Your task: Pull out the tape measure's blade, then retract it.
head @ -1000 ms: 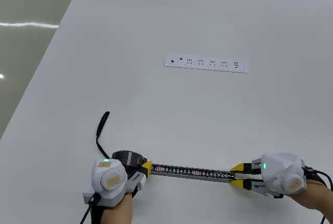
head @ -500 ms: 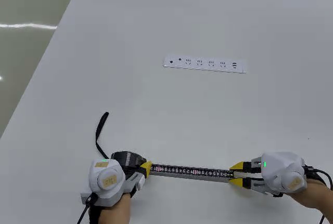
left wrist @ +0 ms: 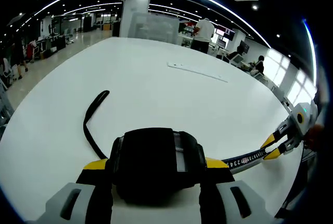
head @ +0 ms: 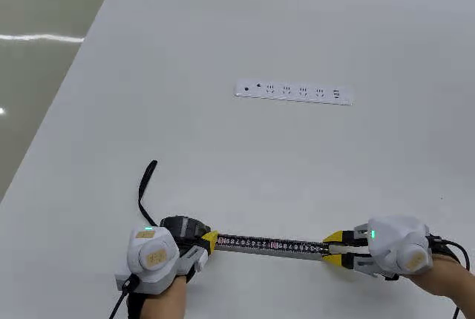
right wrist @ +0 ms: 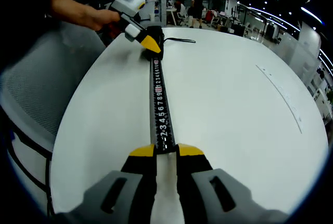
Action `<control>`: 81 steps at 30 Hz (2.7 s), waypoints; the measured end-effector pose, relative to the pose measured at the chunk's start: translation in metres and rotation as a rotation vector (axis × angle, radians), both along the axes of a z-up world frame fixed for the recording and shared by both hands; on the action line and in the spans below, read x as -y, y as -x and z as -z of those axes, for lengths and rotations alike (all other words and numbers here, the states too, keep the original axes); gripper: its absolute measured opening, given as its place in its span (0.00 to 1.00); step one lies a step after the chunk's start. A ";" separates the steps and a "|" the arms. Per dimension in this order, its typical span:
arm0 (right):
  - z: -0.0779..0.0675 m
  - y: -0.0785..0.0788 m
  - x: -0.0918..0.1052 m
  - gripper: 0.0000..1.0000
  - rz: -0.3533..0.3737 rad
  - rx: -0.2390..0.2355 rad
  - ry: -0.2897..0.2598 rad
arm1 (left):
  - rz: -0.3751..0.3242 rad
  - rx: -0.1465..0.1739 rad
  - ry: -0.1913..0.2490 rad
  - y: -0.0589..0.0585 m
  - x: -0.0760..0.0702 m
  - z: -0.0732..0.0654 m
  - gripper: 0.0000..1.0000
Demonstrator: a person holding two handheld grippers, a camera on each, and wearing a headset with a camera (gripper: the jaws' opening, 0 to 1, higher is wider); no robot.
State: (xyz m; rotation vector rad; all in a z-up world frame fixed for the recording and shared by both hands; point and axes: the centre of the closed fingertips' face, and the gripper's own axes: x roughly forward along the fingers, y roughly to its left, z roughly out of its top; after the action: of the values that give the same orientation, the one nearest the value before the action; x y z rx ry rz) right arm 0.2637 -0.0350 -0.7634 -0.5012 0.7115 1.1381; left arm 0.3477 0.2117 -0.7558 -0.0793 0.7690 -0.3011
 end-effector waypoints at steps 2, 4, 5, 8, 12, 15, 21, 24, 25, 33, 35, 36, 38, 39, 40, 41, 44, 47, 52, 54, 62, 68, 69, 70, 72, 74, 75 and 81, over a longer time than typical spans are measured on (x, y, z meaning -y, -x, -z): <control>-0.001 0.000 -0.001 0.12 0.000 0.000 -0.002 | 0.000 0.001 0.001 0.000 0.000 0.001 0.64; -0.001 0.000 -0.002 0.12 -0.001 0.001 -0.001 | 0.000 0.001 0.001 0.000 0.000 0.000 0.64; -0.001 0.000 -0.002 0.12 -0.001 0.001 -0.002 | 0.000 0.001 0.002 0.000 0.000 0.001 0.64; -0.001 -0.001 -0.004 0.12 0.000 0.001 -0.005 | 0.000 0.001 0.002 0.000 0.000 0.000 0.65; 0.000 -0.002 -0.006 0.12 -0.002 -0.002 -0.007 | 0.002 -0.003 0.001 0.000 0.000 0.001 0.65; 0.000 -0.002 -0.008 0.12 -0.005 -0.003 -0.006 | 0.003 -0.003 0.001 0.000 0.000 0.001 0.65; 0.001 -0.002 -0.011 0.12 -0.007 -0.004 -0.008 | 0.007 -0.006 0.001 0.000 0.001 0.000 0.65; 0.000 -0.002 -0.012 0.12 -0.008 -0.005 -0.010 | 0.007 -0.006 0.002 0.000 0.000 0.001 0.65; 0.000 -0.002 -0.012 0.12 -0.008 -0.005 -0.010 | 0.007 -0.006 0.003 0.000 0.000 0.001 0.65; 0.002 -0.004 -0.021 0.12 -0.009 -0.004 -0.023 | 0.009 -0.010 0.005 0.000 0.001 0.001 0.65; 0.001 -0.005 -0.022 0.12 -0.009 -0.003 -0.024 | 0.009 -0.009 0.006 0.000 0.001 0.000 0.65; 0.001 -0.005 -0.023 0.12 -0.010 -0.003 -0.024 | 0.009 -0.009 0.007 0.000 0.001 0.001 0.65; 0.000 -0.005 -0.024 0.12 -0.009 -0.003 -0.027 | 0.009 -0.011 0.008 0.000 0.001 0.000 0.65; 0.000 -0.005 -0.024 0.12 -0.009 -0.003 -0.027 | 0.009 -0.011 0.008 0.000 0.001 0.000 0.65; 0.000 -0.005 -0.025 0.12 -0.009 -0.003 -0.027 | 0.009 -0.011 0.008 0.000 0.001 0.000 0.65; 0.000 -0.005 -0.025 0.12 -0.009 -0.003 -0.028 | 0.009 -0.012 0.008 0.000 0.001 0.000 0.65; 0.000 -0.006 -0.025 0.12 -0.009 -0.003 -0.028 | 0.009 -0.012 0.008 0.000 0.001 0.000 0.65; 0.001 -0.006 -0.031 0.12 -0.008 -0.006 -0.037 | 0.013 -0.015 0.010 0.000 0.001 0.001 0.65; 0.001 -0.007 -0.035 0.12 -0.011 -0.007 -0.042 | 0.013 -0.017 0.012 0.000 0.001 0.001 0.65; 0.001 -0.007 -0.036 0.12 -0.012 -0.008 -0.044 | 0.013 -0.017 0.012 0.000 0.001 0.001 0.65; 0.002 -0.009 -0.044 0.12 -0.014 -0.011 -0.049 | 0.013 -0.019 0.016 0.000 0.001 0.001 0.66; 0.002 -0.011 -0.051 0.12 -0.015 -0.011 -0.055 | 0.014 -0.023 0.019 0.000 0.001 0.001 0.66; 0.002 -0.011 -0.052 0.12 -0.017 -0.010 -0.054 | 0.015 -0.023 0.019 0.000 0.001 0.001 0.66; 0.002 -0.011 -0.053 0.12 -0.017 -0.011 -0.056 | 0.014 -0.023 0.020 0.000 0.001 0.001 0.66; 0.002 -0.012 -0.055 0.12 -0.017 -0.010 -0.057 | 0.015 -0.023 0.020 0.000 0.001 0.001 0.66; 0.003 -0.013 -0.056 0.12 -0.017 -0.010 -0.060 | 0.015 -0.024 0.021 0.000 0.001 0.001 0.66; 0.003 -0.013 -0.057 0.12 -0.016 -0.011 -0.061 | 0.015 -0.024 0.021 0.000 0.002 0.000 0.66; 0.004 -0.015 -0.064 0.12 -0.019 -0.010 -0.065 | 0.016 -0.027 0.023 0.000 0.001 0.001 0.66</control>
State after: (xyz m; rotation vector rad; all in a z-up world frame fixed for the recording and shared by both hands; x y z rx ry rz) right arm 0.2791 0.0288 -0.7671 -0.4482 0.6772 1.1783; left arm 0.3478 0.2103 -0.7572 -0.0993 0.7928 -0.3247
